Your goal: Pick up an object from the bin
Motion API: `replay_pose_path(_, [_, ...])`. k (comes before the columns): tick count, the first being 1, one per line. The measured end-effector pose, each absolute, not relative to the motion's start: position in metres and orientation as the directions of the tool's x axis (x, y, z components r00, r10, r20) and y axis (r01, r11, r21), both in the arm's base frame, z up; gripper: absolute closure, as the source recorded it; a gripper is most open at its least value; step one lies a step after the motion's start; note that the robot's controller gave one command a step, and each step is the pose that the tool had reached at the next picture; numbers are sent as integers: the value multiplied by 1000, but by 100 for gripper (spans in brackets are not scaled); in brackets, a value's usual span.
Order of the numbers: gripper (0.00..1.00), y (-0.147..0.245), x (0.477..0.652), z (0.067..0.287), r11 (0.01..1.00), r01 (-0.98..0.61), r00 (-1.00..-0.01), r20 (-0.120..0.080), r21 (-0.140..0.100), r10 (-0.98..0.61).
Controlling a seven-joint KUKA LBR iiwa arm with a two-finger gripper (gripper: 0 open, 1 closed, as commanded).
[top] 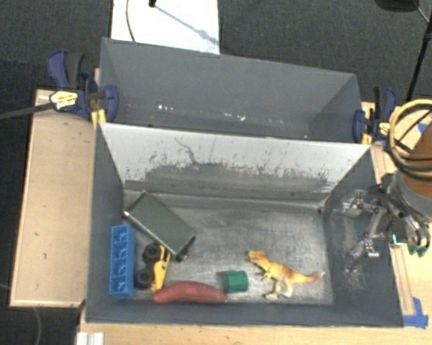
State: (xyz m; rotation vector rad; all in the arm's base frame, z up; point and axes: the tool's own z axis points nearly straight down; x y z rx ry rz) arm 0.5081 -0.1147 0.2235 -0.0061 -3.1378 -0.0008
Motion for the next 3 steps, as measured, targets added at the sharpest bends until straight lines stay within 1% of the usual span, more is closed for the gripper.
replay_pose_path(1, [0,-114,510,227,1000,0,-1000,-3,-1,0])
replay_pose_path(2, [0,-107,507,193,998,-67,-998,-9,-3,-67])
replay_pose_path(3, [0,-115,498,155,947,-322,-947,-3,-1,-322])
